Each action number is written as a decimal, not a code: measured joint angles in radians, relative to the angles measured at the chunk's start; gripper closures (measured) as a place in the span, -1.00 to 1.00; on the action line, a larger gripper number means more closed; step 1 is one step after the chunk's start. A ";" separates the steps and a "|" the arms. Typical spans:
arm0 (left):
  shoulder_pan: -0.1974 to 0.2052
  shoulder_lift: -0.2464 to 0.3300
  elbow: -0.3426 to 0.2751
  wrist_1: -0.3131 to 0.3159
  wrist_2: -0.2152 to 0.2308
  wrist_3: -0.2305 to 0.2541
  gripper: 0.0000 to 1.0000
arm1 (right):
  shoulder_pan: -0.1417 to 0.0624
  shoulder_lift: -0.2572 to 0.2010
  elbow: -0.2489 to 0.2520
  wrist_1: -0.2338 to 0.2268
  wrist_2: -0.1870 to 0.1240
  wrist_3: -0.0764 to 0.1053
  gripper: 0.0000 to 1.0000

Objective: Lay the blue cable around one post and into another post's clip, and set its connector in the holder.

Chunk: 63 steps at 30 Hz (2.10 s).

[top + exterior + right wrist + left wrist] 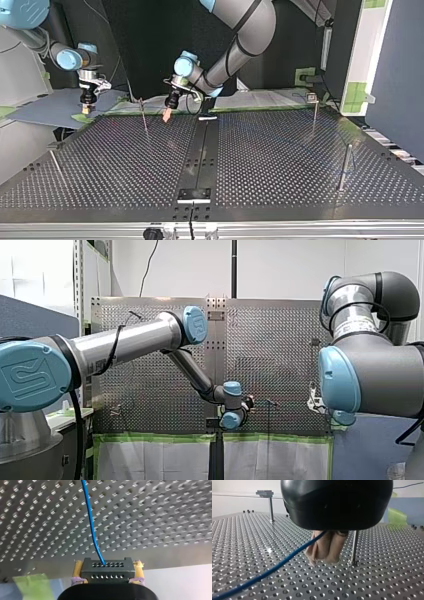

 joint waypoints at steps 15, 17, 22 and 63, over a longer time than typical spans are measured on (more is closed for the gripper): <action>-0.007 0.001 0.015 -0.055 0.002 0.044 0.77 | -0.015 0.066 -0.082 0.117 0.010 -0.026 1.00; -0.006 0.001 0.015 -0.077 0.002 0.064 0.42 | -0.015 0.067 -0.082 0.118 0.010 -0.025 1.00; -0.001 0.001 0.015 -0.127 0.020 0.112 -0.91 | -0.014 0.070 -0.083 0.120 0.009 -0.024 1.00; 0.022 0.178 -0.247 -0.273 0.215 0.215 -1.00 | -0.008 0.081 -0.082 0.107 0.006 0.001 1.00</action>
